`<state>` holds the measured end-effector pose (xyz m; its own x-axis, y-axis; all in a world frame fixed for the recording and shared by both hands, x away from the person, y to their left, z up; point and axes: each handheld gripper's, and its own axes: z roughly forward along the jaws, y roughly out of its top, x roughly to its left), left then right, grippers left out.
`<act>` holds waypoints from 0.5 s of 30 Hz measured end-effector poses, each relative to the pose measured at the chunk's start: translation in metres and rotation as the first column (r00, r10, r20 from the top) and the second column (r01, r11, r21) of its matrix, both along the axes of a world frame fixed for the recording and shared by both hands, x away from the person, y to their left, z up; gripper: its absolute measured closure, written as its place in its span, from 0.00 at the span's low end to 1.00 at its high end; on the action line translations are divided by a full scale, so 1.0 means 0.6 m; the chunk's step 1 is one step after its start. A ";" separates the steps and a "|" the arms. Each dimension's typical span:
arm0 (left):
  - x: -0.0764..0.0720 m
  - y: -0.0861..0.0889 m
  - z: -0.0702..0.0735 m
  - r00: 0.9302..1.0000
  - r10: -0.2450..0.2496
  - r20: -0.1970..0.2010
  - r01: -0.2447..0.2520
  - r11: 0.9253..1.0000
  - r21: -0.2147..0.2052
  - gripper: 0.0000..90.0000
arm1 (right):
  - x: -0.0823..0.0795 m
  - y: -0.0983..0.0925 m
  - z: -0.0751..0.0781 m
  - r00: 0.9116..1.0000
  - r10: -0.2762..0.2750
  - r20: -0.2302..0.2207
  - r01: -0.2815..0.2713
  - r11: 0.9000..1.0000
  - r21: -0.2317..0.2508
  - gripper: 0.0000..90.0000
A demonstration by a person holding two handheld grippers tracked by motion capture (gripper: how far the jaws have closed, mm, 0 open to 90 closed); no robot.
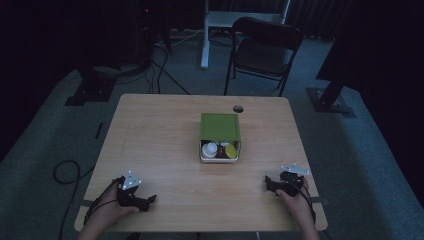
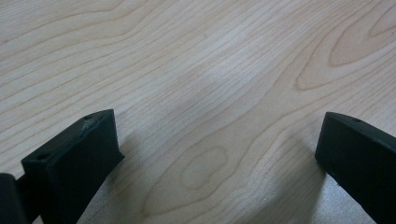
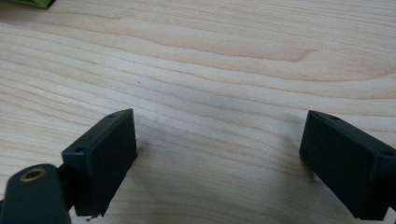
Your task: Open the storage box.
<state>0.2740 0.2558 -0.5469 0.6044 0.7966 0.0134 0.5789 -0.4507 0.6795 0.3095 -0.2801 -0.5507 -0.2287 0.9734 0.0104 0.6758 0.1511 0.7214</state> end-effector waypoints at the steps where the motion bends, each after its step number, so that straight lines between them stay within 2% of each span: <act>1: 0.000 0.000 0.000 1.000 0.002 0.000 -0.002 1.000 0.000 0.00 | 0.000 0.000 0.000 1.000 0.000 0.000 0.000 1.000 0.000 0.12; 8: 0.001 0.000 0.000 1.000 -0.009 0.001 0.009 1.000 0.003 0.00 | 0.000 0.000 0.000 1.000 0.000 0.000 0.000 1.000 0.000 0.12; 15: 0.001 -0.011 0.002 0.997 -0.048 0.056 0.045 0.998 0.039 0.00 | 0.000 0.000 0.000 1.000 0.000 0.000 0.000 1.000 0.000 0.12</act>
